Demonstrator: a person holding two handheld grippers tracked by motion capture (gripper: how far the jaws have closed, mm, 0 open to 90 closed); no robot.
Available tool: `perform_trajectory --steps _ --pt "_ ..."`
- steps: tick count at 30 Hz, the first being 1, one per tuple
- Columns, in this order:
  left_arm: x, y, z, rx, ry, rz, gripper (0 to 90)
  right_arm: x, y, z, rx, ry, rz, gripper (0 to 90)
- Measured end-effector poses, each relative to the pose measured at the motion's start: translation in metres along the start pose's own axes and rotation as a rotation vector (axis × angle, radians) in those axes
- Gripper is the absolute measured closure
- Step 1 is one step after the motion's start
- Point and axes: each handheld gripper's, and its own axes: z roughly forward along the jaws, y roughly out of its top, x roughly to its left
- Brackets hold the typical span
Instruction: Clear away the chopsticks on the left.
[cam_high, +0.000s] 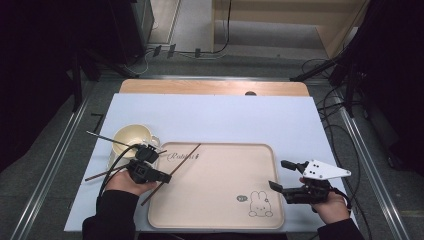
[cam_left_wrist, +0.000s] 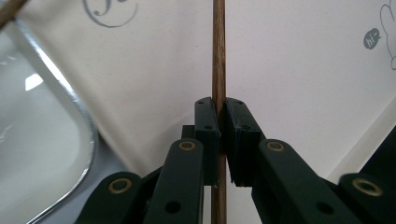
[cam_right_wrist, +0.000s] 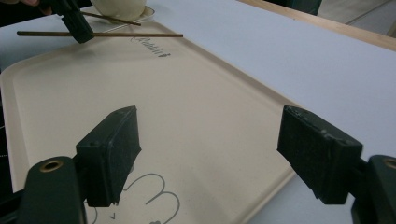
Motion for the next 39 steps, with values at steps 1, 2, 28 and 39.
perform_trajectory --steps 1,2,28,39 --pt "-0.001 -0.001 0.003 0.003 0.002 0.002 84.9 0.000 0.000 0.000 -0.001 0.001 0.000 20.9" --pt "-0.001 -0.001 0.003 0.003 0.002 0.002 84.9 0.000 0.000 0.000 -0.001 0.000 -0.001 20.9" --pt "-0.013 -0.008 0.026 -0.021 0.027 0.096 82.1 0.001 0.001 0.001 0.004 0.008 -0.008 20.9" --pt "-0.012 -0.008 0.024 -0.027 -0.012 0.126 65.4 0.001 0.001 0.000 0.000 0.007 -0.004 20.9"
